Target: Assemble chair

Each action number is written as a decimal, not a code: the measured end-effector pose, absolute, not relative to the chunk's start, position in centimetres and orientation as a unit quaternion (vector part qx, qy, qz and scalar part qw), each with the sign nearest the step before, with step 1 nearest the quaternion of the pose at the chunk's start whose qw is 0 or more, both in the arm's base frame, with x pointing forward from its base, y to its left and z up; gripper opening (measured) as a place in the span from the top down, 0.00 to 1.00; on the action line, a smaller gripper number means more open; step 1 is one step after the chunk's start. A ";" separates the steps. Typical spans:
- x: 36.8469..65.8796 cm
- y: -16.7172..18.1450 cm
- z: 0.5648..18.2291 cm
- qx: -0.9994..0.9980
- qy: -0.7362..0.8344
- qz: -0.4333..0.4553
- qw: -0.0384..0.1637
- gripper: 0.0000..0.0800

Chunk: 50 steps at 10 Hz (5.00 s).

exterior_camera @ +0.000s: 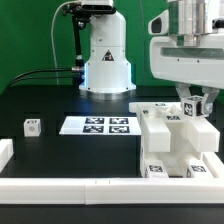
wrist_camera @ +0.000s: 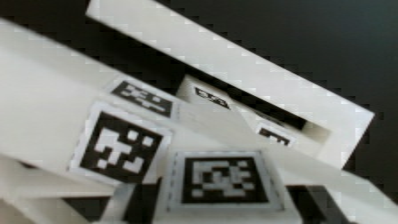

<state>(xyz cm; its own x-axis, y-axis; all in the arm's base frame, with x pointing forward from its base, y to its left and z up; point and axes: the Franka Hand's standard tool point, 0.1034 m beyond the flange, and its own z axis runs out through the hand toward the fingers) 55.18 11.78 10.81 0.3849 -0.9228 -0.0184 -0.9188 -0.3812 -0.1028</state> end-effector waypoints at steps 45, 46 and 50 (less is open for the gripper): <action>55.7 10.0 15.1 -0.657 0.747 0.006 0.102 0.19; 55.4 9.7 15.3 -0.660 0.745 0.006 0.103 0.19; 55.3 9.9 14.8 -0.662 0.743 0.006 0.099 0.19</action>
Offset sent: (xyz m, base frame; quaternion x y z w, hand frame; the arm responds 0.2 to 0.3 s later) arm 0.0004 -0.0067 -0.0010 0.0379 -0.0396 0.3645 0.9296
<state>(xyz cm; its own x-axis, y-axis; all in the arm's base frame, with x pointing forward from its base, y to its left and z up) 55.30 9.95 14.81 -0.1031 -0.9825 -0.1553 -0.9850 0.1226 -0.1213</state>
